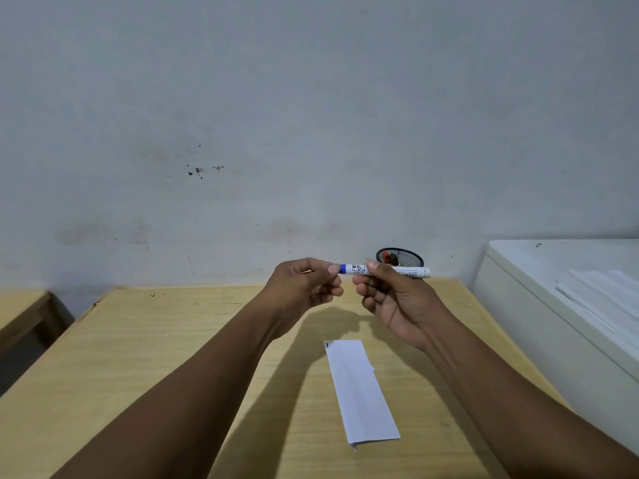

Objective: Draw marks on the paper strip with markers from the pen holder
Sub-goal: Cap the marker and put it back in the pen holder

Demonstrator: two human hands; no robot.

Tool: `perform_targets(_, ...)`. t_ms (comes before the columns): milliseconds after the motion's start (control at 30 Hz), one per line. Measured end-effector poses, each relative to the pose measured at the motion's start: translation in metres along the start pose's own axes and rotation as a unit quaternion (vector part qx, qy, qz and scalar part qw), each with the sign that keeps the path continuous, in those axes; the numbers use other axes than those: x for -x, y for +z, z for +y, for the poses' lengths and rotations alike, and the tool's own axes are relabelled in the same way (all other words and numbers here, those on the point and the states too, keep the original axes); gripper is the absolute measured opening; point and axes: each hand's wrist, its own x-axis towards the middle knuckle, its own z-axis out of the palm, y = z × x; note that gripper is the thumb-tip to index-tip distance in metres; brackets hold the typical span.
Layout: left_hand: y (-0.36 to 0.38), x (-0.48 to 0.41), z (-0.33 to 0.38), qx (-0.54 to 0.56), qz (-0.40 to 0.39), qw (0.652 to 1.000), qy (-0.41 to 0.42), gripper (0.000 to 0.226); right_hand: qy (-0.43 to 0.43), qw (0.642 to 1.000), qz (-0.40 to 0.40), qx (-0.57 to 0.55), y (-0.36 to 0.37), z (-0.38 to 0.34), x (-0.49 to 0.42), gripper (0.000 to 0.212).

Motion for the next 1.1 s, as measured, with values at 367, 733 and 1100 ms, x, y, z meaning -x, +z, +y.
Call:
perform_targets(367,0.028,-0.044,0.054,-0.170,0.067,0.974,0.135,0.010,0.096,0.925,0.010,0.367,-0.052,-0.083,-0.007,0.042)
perform_targets(733,0.089,-0.095,0.028,-0.453,0.039,0.865,0.211,0.006,-0.007,0.893,0.085,0.441,-0.080,-0.095,-0.032,0.027)
perform_targets(1100,0.086,-0.111,0.012,-0.616,-0.053,0.767,0.173,0.020,-0.017,0.885,0.093,0.455,-0.089,-0.077,-0.046,0.029)
